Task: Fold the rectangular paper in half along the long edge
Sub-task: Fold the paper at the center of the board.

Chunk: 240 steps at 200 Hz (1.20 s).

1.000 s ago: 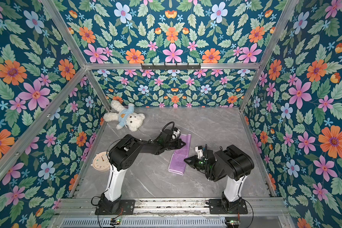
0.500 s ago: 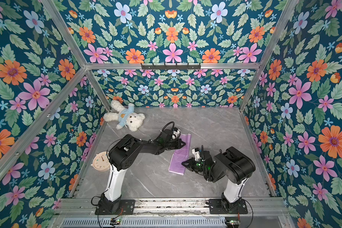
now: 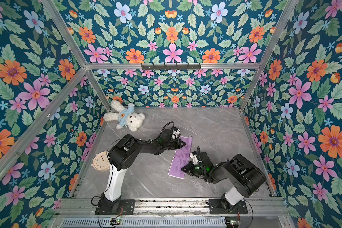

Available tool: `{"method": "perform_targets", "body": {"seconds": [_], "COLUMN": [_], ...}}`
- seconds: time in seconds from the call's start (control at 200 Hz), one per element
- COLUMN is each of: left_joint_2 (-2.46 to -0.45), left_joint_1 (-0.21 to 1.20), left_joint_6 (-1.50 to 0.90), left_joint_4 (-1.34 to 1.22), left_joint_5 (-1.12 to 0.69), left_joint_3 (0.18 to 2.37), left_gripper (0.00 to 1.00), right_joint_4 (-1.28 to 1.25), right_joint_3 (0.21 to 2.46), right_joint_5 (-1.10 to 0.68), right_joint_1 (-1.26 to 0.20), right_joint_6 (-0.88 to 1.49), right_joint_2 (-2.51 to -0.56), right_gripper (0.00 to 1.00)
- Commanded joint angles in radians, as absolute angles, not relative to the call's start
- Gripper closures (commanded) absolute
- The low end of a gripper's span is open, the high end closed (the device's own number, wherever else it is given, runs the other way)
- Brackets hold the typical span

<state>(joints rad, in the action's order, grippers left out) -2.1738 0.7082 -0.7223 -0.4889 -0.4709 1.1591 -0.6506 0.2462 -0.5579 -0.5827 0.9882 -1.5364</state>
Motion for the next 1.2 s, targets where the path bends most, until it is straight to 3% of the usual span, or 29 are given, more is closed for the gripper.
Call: {"method": "perform_targets", "body": {"seconds": [0.0,0.29,0.575,0.84,1.195], "left_joint_2": [-2.198,-2.213,-2.226,-2.22,-2.224], "left_joint_1": [0.703,0.702,0.703,0.703,0.703], "left_joint_6": [-0.709,-0.716,-0.717,-0.715,-0.72], "left_joint_4": [-0.311,-0.313,-0.304,-0.302,-0.307], "left_joint_5": [-0.428,-0.433,-0.429,-0.422,-0.428], "left_joint_3": [1.151,1.163,1.173,1.169,1.18], "left_gripper": [0.96,0.96,0.96,0.96,0.96], "right_joint_4": [-0.356,-0.24,0.002,0.07,0.307], "right_joint_3": [0.241,0.239,0.251,0.299,0.259], "right_joint_5": [-0.485,-0.482,-0.435,-0.428,-0.406], "right_joint_1": [-0.599,-0.644,-0.645,-0.645,-0.645], "right_joint_6": [0.982,0.982,0.949,0.911,0.942], "right_joint_2": [-1.474,-1.377,-1.148,-1.143,-0.91], "right_gripper": [1.0,1.0,1.0,1.0,1.0]}}
